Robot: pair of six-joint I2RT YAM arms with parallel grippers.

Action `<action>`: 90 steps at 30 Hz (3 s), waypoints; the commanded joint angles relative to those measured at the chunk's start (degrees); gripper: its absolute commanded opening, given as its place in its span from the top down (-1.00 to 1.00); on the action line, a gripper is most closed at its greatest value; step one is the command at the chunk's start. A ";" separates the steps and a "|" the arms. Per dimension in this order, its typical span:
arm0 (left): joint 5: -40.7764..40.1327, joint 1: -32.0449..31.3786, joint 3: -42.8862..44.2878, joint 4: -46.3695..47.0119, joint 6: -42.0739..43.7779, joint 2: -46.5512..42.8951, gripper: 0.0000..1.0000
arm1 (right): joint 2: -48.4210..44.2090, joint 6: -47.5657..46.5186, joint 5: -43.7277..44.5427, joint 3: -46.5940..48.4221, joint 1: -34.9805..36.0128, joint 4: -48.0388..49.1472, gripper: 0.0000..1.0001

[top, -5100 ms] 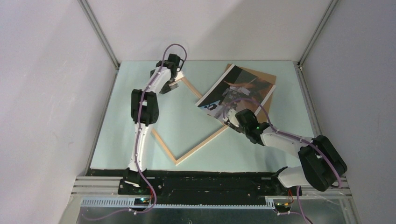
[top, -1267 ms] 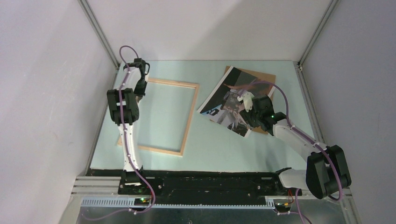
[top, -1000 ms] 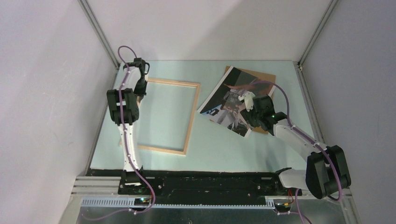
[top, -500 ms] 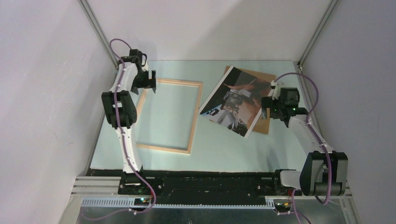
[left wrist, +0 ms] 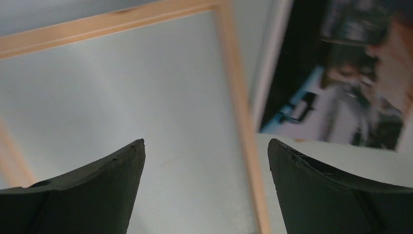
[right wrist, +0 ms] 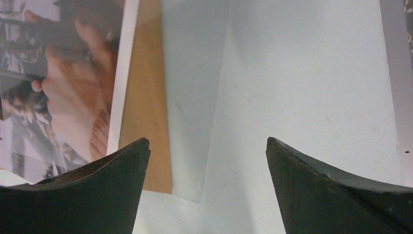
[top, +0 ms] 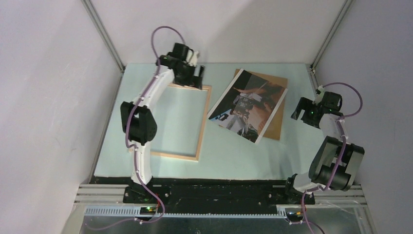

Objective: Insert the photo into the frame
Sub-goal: Pick up the photo frame item at the center of the board.

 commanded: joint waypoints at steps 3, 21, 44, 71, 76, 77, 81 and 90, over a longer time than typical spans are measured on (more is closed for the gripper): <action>8.79 -8.66 11.35 1.43 0.38 5.17 -0.99 | 5.55 2.31 -4.17 4.06 -3.79 0.36 -0.84; 17.99 -18.10 21.39 8.61 -8.93 25.08 -0.97 | 17.31 4.15 -13.88 8.34 -5.93 -0.60 -0.76; 14.85 -18.58 20.29 13.30 -15.62 30.75 -0.99 | 23.84 6.37 -20.85 9.84 -3.74 0.02 -0.69; 23.04 -18.62 16.84 14.45 -17.79 31.73 -0.94 | 27.83 8.34 -43.43 11.28 -7.82 0.81 -0.52; 23.20 -18.61 16.57 14.53 -17.49 31.20 -0.94 | 27.39 6.93 -48.15 11.17 -9.12 -0.16 -0.44; 23.30 -18.61 16.52 14.54 -17.47 31.16 -0.93 | 27.06 6.53 -48.70 10.97 -9.20 -0.13 -0.42; 23.30 -18.58 16.15 14.63 -17.11 30.77 -0.93 | 26.34 5.13 -51.78 10.80 -9.36 -0.84 -0.37; 23.95 -18.53 14.54 14.70 -16.44 29.74 -0.92 | 27.68 2.57 -57.45 10.72 -10.01 -1.51 -0.12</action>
